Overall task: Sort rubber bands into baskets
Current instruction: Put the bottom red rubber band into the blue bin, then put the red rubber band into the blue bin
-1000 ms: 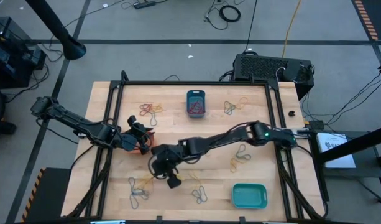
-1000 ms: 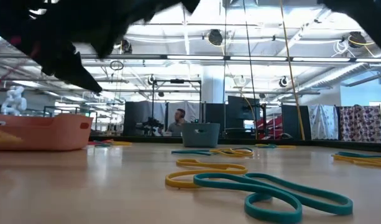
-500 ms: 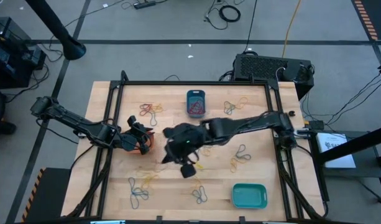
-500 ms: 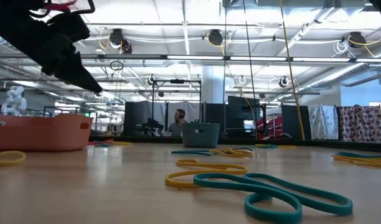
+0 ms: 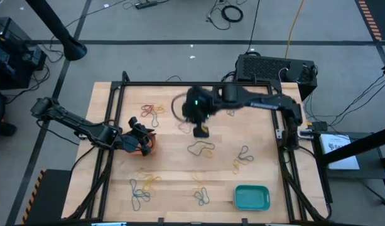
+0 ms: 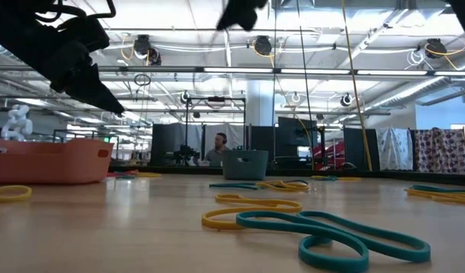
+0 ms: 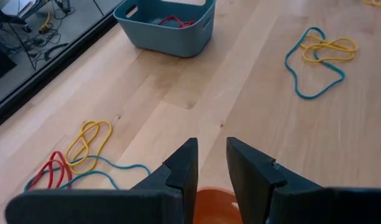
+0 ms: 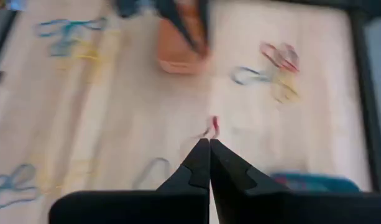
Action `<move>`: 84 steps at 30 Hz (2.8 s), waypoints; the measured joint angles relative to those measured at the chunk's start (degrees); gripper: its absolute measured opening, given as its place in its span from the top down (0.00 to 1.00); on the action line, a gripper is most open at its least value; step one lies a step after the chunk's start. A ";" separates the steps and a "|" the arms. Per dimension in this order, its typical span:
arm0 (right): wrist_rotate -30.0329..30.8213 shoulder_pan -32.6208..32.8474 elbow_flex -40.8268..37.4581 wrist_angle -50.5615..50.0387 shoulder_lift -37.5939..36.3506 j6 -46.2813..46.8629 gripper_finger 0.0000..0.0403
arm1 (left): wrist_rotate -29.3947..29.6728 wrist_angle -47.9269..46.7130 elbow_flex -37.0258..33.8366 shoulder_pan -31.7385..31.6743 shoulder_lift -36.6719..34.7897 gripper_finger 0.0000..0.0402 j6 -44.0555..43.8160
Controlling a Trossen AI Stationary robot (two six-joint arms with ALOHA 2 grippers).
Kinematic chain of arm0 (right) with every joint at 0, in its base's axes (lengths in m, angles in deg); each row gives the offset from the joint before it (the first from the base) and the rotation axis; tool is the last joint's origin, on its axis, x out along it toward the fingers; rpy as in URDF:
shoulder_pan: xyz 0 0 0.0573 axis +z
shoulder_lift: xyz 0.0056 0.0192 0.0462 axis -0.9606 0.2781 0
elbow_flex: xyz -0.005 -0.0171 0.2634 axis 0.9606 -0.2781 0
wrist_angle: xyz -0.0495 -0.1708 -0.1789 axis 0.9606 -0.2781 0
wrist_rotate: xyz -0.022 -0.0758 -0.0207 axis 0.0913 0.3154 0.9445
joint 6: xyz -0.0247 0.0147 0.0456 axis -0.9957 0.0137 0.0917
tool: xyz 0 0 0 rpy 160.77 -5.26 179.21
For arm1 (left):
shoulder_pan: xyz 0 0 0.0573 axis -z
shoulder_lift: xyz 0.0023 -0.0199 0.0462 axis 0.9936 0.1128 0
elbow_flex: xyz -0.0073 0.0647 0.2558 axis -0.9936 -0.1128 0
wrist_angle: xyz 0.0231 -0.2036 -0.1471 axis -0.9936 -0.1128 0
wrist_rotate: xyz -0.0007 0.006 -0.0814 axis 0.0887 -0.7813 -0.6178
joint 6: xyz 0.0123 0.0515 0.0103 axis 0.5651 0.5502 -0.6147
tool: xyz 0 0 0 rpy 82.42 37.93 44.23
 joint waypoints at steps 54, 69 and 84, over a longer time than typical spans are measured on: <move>-25.76 -30.17 -25.32 25.59 0.02 -13.43 1.00 | -3.90 17.36 -3.28 -15.69 5.99 0.77 9.60; -12.26 -29.74 -25.39 26.21 0.02 -7.89 0.87 | -3.93 14.67 -3.32 -15.72 7.17 0.77 11.51; -12.13 -23.81 -25.39 31.32 0.02 -6.62 0.76 | -3.91 14.63 -3.32 -15.72 7.17 0.77 11.49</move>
